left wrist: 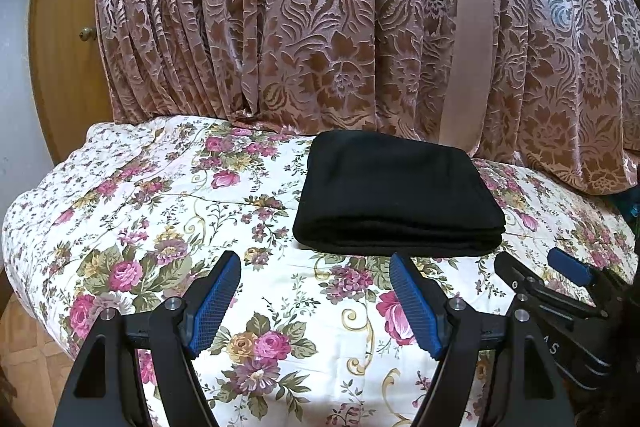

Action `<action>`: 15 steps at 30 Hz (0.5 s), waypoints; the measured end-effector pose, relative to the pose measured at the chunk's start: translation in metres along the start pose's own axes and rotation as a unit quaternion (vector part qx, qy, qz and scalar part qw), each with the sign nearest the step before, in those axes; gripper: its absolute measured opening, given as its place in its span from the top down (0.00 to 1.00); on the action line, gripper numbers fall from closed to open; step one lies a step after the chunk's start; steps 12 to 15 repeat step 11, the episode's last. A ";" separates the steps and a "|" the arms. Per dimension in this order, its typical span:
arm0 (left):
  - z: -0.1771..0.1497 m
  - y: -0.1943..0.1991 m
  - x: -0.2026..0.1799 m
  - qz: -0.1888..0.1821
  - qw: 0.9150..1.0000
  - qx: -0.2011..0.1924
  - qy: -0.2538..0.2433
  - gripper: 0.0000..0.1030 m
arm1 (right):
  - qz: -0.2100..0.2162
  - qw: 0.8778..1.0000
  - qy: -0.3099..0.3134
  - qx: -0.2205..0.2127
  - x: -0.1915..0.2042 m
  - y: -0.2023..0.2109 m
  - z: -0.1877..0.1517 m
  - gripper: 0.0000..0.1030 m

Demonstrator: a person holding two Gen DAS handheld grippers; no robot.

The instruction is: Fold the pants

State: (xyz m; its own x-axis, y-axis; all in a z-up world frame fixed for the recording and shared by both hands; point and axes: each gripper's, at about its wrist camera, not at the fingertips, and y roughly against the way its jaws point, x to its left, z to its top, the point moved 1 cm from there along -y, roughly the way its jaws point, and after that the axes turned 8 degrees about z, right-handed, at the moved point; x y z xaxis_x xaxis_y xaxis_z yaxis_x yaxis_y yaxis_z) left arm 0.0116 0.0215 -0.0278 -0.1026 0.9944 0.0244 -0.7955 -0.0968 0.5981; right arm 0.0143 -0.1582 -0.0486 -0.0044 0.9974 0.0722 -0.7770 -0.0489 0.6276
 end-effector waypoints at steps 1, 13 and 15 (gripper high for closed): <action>0.000 0.000 -0.001 0.000 1.000 0.000 -0.001 0.25 | 0.000 1.000 0.000 0.000 0.000 0.000 0.000 0.29; -0.004 -0.011 -0.009 -0.008 1.000 0.013 -0.015 0.26 | -0.003 1.000 -0.015 0.014 -0.011 -0.007 -0.008 0.28; -0.004 -0.011 -0.009 -0.008 1.000 0.013 -0.015 0.26 | -0.003 1.000 -0.015 0.014 -0.011 -0.007 -0.008 0.28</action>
